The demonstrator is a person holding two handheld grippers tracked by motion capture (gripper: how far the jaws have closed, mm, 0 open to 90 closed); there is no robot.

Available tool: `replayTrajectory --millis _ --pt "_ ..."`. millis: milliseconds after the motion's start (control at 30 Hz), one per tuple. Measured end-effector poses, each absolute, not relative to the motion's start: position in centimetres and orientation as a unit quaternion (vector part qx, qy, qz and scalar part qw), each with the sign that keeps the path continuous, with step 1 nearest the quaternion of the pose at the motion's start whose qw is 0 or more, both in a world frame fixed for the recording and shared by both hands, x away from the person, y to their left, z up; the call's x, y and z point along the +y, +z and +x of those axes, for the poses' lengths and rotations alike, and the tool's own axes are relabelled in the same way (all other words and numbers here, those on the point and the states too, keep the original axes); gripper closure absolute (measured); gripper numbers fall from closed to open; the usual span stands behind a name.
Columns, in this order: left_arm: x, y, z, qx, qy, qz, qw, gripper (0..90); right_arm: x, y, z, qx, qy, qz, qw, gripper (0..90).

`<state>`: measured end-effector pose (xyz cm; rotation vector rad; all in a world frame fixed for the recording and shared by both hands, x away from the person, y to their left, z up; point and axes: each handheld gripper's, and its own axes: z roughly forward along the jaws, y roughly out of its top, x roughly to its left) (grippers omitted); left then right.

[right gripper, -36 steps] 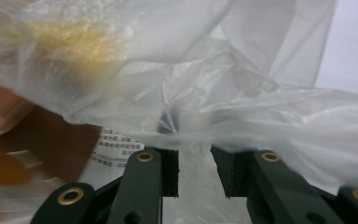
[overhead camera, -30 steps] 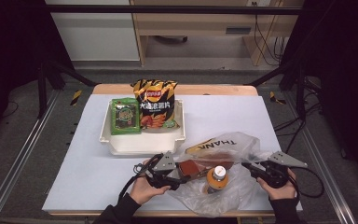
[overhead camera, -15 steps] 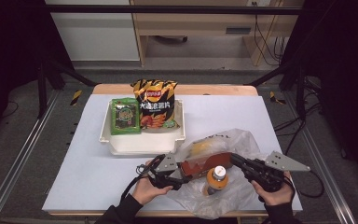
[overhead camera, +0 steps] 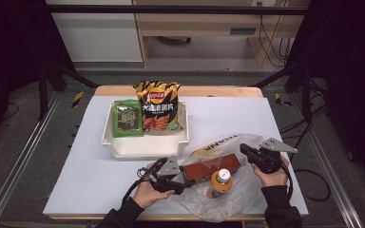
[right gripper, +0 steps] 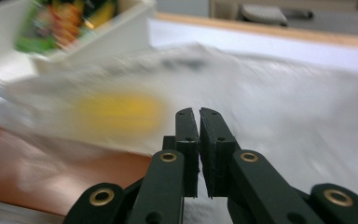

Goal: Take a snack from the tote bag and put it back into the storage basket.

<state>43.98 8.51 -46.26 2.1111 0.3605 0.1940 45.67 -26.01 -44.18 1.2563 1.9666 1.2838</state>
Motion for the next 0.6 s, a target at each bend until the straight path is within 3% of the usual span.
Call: replayTrajectory --millis 267,600 --pt "9.5 -44.6 43.2 0.131 0.079 0.852 0.501 44.0 -28.0 -47.2 46.1 0.719 0.436 0.495 0.218 87.5" --pt "10.8 -42.4 42.8 0.140 0.076 0.826 0.541 44.1 -28.5 -48.0 45.8 0.721 0.427 0.503 0.212 86.9"
